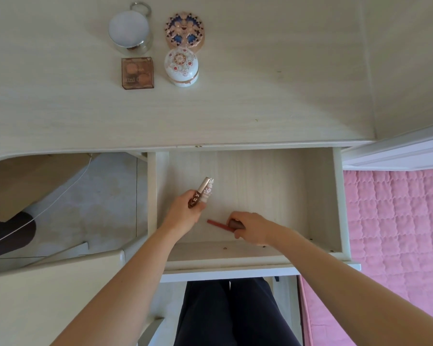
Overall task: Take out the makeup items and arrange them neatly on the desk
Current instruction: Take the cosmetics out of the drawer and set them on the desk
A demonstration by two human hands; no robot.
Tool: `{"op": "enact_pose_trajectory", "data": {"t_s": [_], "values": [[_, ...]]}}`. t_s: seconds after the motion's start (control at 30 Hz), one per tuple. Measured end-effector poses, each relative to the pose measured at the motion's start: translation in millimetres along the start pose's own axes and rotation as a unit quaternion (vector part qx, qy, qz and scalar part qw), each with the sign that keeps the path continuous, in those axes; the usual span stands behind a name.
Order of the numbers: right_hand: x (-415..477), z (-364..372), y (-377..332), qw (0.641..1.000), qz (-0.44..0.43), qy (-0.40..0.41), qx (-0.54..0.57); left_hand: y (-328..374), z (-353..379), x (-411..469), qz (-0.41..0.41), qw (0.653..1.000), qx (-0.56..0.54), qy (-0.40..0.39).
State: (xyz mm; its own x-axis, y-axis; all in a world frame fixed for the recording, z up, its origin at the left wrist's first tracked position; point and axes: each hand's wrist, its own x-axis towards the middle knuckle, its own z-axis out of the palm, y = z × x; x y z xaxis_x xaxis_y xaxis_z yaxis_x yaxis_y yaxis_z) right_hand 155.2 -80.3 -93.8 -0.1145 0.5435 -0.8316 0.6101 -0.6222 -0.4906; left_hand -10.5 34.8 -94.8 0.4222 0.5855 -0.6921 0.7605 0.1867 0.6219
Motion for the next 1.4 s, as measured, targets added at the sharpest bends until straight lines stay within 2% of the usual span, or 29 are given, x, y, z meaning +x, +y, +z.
{"op": "enact_pose_trajectory", "data": {"t_s": [0.13,0.27,0.57,0.73,1.07,1.2,1.4], "values": [[-18.8,-8.7,-2.9,0.998,0.04,0.036,0.045,15.5,-5.6,-17.7,-0.03,0.994,-0.102,0.011],[-38.4,-12.6,-13.9,0.984,0.049,0.102,0.141,33.8,-11.3,-39.1,-0.053,0.981,-0.183,0.018],[-73.3,-8.5,-61.0,0.937,0.032,0.214,0.275,53.2,-32.7,-72.9,-0.063,0.956,-0.285,0.018],[-83.7,-7.0,-85.9,0.906,0.022,0.26,0.332,64.8,-46.1,-82.9,-0.066,0.958,-0.278,0.014],[-92.5,-28.8,-106.0,0.867,0.031,0.335,0.367,88.0,-53.7,-78.1,-0.055,0.963,-0.263,-0.003],[-94.2,-47.7,-109.5,0.864,0.006,0.341,0.369,102.5,-51.9,-68.8,-0.04,0.955,-0.293,0.001],[-88.0,-83.5,-110.6,0.869,-0.001,0.354,0.346,137.7,-46.5,-46.5,-0.017,0.963,-0.268,0.017]]}}
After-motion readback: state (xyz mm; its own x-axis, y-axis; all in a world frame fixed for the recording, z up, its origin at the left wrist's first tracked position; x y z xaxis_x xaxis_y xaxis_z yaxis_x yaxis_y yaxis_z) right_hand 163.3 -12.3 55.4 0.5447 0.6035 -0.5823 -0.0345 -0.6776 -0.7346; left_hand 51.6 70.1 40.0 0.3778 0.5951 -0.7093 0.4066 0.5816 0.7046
